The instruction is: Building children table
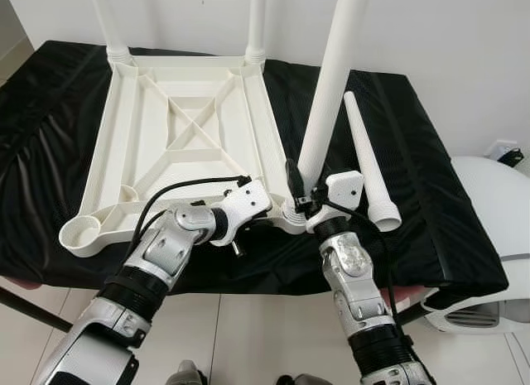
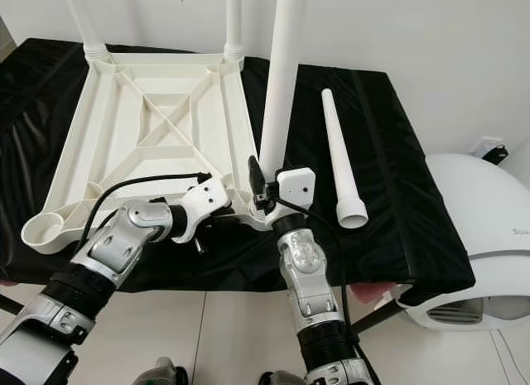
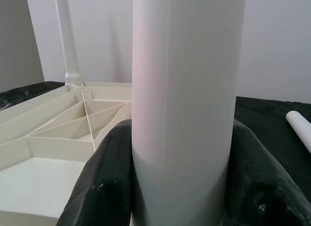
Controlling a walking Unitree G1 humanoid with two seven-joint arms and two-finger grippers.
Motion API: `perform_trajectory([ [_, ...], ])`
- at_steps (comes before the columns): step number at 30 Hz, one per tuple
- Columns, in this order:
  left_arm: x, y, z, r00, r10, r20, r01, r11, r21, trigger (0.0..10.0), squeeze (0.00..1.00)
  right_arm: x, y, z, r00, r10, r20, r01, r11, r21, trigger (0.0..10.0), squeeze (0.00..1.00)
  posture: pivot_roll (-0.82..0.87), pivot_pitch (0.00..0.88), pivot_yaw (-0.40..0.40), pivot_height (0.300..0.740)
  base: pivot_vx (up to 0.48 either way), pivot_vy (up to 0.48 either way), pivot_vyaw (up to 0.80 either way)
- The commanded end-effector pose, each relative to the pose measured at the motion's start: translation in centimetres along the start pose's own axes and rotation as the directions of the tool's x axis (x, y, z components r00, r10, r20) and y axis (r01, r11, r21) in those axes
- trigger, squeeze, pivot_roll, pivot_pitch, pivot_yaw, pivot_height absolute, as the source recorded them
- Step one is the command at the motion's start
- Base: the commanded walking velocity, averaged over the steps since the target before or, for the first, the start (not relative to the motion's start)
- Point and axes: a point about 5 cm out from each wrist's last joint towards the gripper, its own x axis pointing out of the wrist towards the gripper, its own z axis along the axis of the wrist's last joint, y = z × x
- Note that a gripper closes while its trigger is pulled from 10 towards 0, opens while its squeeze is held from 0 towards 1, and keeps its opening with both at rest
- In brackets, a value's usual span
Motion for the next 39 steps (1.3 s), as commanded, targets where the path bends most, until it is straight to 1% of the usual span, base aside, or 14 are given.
perform_trajectory([
  [1,-0.6,0.6,0.7,1.000,-0.004,0.020,0.003,0.999,0.041,10.0,0.00,-2.8,-2.7,-3.8,0.973,-0.088,-0.213,0.074,0.994,-0.074,10.0,0.00,0.02,0.054,-0.040,0.740,0.000,0.000,0.00],
  [8,-0.6,0.7,0.7,1.000,-0.005,0.020,0.004,0.999,0.040,10.0,0.00,-2.9,-3.0,-3.9,0.975,-0.079,-0.207,0.065,0.995,-0.075,10.0,0.00,0.02,0.055,-0.040,0.740,0.000,0.000,0.00],
  [9,-0.6,0.7,0.7,1.000,-0.005,0.020,0.005,0.999,0.040,10.0,0.00,-3.2,-3.1,-3.8,0.983,-0.043,-0.180,0.033,0.998,-0.060,10.0,0.00,0.02,0.056,-0.039,0.740,0.000,0.000,0.00],
  [14,-0.6,0.7,0.7,1.000,-0.005,0.020,0.004,0.999,0.041,10.0,0.00,-3.9,-3.5,-3.9,0.990,-0.014,-0.143,0.009,0.999,-0.032,10.0,0.00,0.02,0.057,-0.040,0.740,0.000,0.000,0.00],
  [18,-0.7,0.7,0.7,1.000,-0.006,0.019,0.005,0.999,0.040,10.0,0.00,-4.4,-3.7,-4.1,0.989,0.016,-0.146,-0.023,0.999,-0.045,10.0,0.00,0.02,0.057,-0.038,0.740,0.000,0.000,0.00],
  [22,-0.7,0.6,0.7,1.000,-0.007,0.018,0.006,0.999,0.040,10.0,0.00,-4.7,-4.0,-4.4,0.988,0.021,-0.153,-0.028,0.999,-0.043,10.0,0.00,0.02,0.056,-0.037,0.740,0.000,0.000,0.00],
  [23,-0.7,0.6,0.6,1.000,-0.009,0.018,0.008,0.999,0.041,10.0,0.00,-4.9,-4.3,-4.6,0.986,0.025,-0.165,-0.032,0.999,-0.041,10.0,0.00,0.02,0.055,-0.034,0.740,0.000,0.000,0.00],
  [27,-0.7,0.6,0.6,1.000,-0.009,0.017,0.008,0.999,0.041,10.0,0.00,-5.0,-4.6,-4.7,0.986,0.033,-0.161,-0.039,0.999,-0.034,10.0,0.00,0.02,0.054,-0.034,0.740,0.000,0.000,0.00],
  [30,-0.7,0.5,0.7,1.000,-0.016,0.017,0.015,0.999,0.044,10.0,0.00,-4.7,-5.3,-5.0,0.975,0.085,-0.204,-0.087,0.996,-0.005,10.0,0.00,0.01,0.051,-0.029,0.740,0.000,0.000,0.00],
  [32,-0.6,0.5,0.7,1.000,-0.017,0.018,0.016,0.999,0.045,10.0,0.00,-4.6,-5.4,-5.1,0.972,0.096,-0.214,-0.098,0.995,0.000,10.0,0.00,0.01,0.051,-0.029,0.740,0.000,0.000,0.00],
  [34,-0.6,0.5,0.7,1.000,-0.018,0.018,0.017,0.999,0.046,10.0,0.00,-4.4,-5.5,-5.0,0.972,0.103,-0.210,-0.106,0.994,-0.003,10.0,0.00,0.01,0.049,-0.029,0.740,0.000,0.000,0.00],
  [36,-0.5,0.4,0.8,1.000,-0.019,0.021,0.018,0.999,0.047,10.0,0.00,-4.0,-5.8,-4.8,0.969,0.137,-0.206,-0.138,0.990,0.011,10.0,0.00,0.01,0.047,-0.032,0.740,0.000,0.000,0.00],
  [39,-0.5,0.4,0.8,1.000,-0.020,0.021,0.019,0.999,0.047,10.0,0.00,-3.9,-5.8,-4.9,0.966,0.145,-0.213,-0.146,0.989,0.014,10.0,0.00,0.02,0.046,-0.032,0.740,0.000,0.000,0.00],
])
